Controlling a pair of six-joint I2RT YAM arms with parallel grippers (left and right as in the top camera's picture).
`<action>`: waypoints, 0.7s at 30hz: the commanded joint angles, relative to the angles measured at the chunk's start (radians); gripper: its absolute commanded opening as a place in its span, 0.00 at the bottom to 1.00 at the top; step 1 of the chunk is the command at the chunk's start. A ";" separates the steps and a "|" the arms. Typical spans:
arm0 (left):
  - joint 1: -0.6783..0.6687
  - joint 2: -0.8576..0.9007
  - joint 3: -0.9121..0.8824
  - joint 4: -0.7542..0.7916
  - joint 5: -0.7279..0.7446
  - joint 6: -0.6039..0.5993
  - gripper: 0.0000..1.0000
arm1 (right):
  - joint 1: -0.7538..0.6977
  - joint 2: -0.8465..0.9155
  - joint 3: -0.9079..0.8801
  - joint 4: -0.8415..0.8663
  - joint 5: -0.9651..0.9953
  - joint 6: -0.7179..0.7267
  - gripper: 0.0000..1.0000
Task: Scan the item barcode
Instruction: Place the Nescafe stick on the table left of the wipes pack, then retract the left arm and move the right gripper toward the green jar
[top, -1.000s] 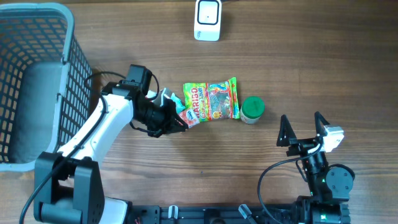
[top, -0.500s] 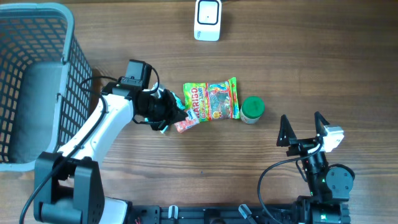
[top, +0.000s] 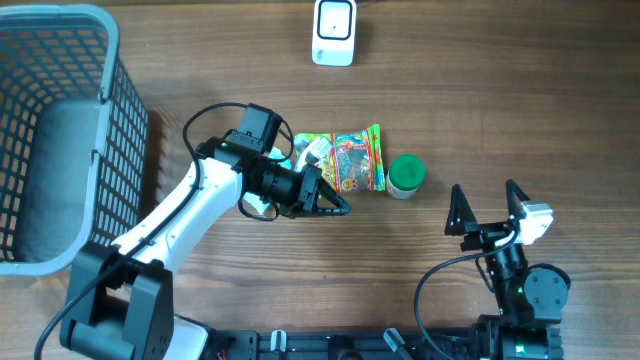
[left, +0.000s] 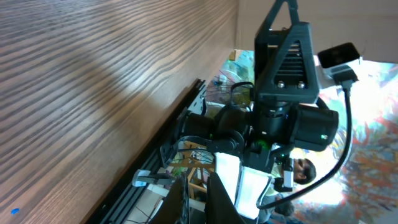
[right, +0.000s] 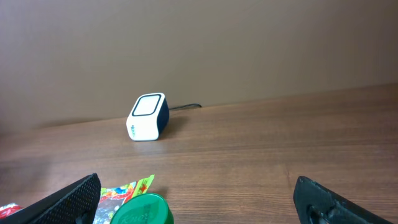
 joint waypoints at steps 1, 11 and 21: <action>-0.015 -0.019 0.001 0.011 0.029 0.052 0.04 | 0.002 -0.006 -0.001 0.003 0.006 -0.014 0.99; -0.149 -0.347 0.323 0.024 -0.780 -0.039 0.04 | 0.002 -0.006 -0.001 0.003 0.006 -0.013 1.00; -0.106 -0.518 0.419 0.216 -1.359 -0.064 0.04 | 0.002 -0.006 -0.001 0.004 0.005 0.044 1.00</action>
